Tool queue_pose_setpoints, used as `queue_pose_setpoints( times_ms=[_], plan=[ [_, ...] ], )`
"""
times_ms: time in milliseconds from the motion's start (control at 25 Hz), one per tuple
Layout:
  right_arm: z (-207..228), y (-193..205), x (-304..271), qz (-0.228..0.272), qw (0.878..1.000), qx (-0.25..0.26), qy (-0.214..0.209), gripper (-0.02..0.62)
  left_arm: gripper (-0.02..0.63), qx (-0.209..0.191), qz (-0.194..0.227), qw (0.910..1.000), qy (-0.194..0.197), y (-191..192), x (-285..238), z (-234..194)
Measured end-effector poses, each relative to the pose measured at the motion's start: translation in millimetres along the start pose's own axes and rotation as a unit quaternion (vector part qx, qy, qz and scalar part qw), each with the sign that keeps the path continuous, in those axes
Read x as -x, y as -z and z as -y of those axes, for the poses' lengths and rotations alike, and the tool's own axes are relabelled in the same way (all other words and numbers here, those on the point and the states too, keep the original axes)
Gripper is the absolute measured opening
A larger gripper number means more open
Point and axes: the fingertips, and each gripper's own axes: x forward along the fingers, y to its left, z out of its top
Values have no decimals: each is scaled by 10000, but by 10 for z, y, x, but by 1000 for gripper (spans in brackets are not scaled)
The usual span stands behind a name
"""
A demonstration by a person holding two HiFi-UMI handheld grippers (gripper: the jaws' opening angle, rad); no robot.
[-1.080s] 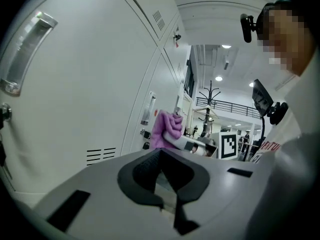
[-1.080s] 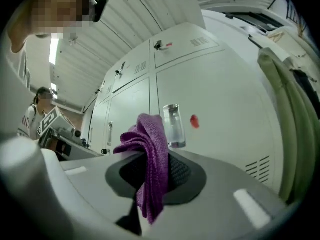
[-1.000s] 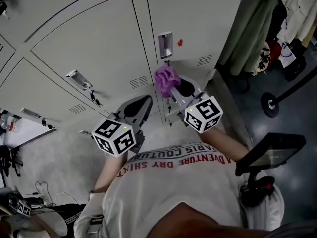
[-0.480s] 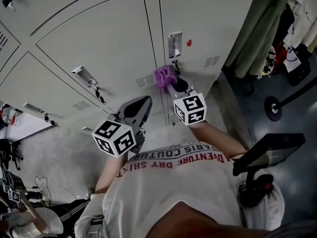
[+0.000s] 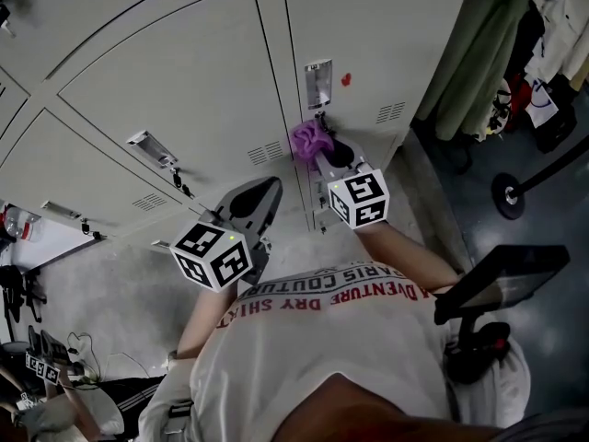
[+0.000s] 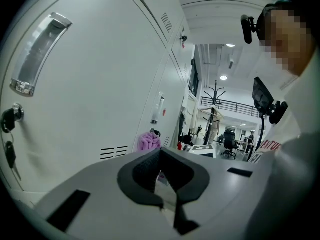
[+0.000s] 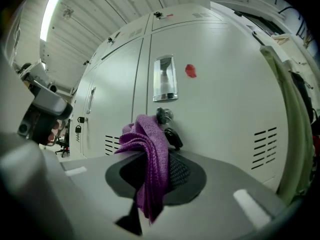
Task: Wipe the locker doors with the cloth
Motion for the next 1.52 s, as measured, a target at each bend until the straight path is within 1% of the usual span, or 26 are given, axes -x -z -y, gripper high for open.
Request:
queue_pose_setpoints(
  times_ms=[200, 400, 520, 720, 840, 1000, 1160, 1280, 1400, 1520],
  plan=[
    [349, 10, 124, 11, 9992, 86, 384, 55, -1, -14, -32, 10000, 68, 12, -62, 22],
    [838, -12, 314, 97, 9960, 58, 888, 55, 0, -26, -68, 9999, 143, 16, -127, 59],
    [1173, -34, 454, 148, 9920, 89, 1254, 55, 0, -39, -100, 9998, 187, 21, -152, 87],
    [1800, -20, 702, 160, 9810, -42, 1933, 55, 0, -43, -135, 9997, 210, 36, -170, 100],
    [2091, -6, 817, 221, 9762, -222, 2145, 55, 0, -22, -136, 9997, 202, 39, -166, 90],
    [2254, 23, 887, 184, 9725, -322, 2298, 55, -1, -41, -129, 9997, 208, 18, -168, 104],
    [2256, 17, 880, 61, 9734, -335, 2265, 54, 0, -75, -115, 9997, 221, -22, -177, 141],
    [2173, -26, 928, -128, 9779, -535, 2018, 55, 0, -107, -71, 9997, 208, -57, -145, 208],
    [1838, -184, 1129, -180, 9870, -749, 1409, 55, -1, -108, -28, 9997, 208, -60, -71, 376],
    [1267, -449, 1384, -183, 9953, -736, 601, 55, 0, -174, -18, 9997, 190, -25, 63, 624]
  ],
)
